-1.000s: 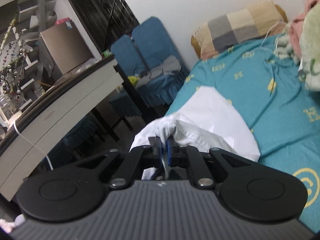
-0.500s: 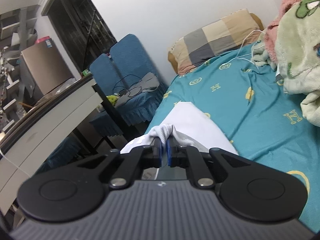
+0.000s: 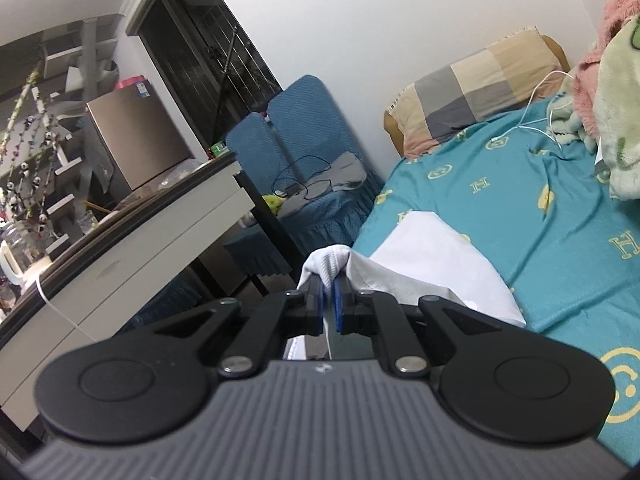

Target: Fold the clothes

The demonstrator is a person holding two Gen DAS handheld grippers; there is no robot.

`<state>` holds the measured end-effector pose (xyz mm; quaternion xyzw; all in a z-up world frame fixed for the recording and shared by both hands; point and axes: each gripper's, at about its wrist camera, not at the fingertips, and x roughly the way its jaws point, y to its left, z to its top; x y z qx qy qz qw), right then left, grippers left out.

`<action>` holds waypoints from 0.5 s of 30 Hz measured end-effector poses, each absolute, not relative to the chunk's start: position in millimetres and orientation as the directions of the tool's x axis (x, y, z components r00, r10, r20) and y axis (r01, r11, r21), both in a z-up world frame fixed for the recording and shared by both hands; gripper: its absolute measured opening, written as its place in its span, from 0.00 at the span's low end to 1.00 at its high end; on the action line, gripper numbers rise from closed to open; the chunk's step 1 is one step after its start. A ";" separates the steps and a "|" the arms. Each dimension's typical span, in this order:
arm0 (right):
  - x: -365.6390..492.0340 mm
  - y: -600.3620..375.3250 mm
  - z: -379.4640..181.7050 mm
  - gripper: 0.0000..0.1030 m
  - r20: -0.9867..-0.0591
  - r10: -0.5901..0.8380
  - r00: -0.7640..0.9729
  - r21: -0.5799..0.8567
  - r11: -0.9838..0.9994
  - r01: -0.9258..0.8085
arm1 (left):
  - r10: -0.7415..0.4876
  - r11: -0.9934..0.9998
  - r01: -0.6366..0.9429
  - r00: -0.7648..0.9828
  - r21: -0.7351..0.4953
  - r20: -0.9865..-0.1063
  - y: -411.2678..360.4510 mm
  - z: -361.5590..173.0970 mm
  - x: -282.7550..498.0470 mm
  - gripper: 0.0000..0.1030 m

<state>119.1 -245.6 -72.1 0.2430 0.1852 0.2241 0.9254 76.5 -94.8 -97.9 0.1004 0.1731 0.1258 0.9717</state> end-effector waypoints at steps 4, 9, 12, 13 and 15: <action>114.9 -247.5 -70.7 0.08 -0.207 0.463 0.862 0.524 0.797 -0.302 | 0.322 0.941 -0.256 0.875 0.219 -0.362 -83.4 -97.4 74.1 0.70; 107.6 -253.9 -67.5 0.08 -0.151 0.394 0.907 0.519 0.812 -0.267 | 0.315 0.947 -0.241 0.815 0.211 -0.486 -74.3 -102.8 63.3 0.70; 105.7 -260.0 -65.0 0.08 -0.121 0.352 0.928 0.524 0.817 -0.242 | 0.297 0.955 -0.232 0.785 0.186 -0.543 -72.0 -107.9 52.3 0.70; 106.2 -262.1 -64.8 0.08 -0.118 0.346 0.931 0.530 0.814 -0.235 | 0.300 0.954 -0.238 0.785 0.183 -0.542 -71.5 -108.1 50.2 0.70; 107.4 -263.8 -65.4 0.08 -0.125 0.327 0.937 0.531 0.819 -0.215 | 0.317 0.948 -0.266 0.785 0.173 -0.533 -68.5 -106.3 47.7 0.70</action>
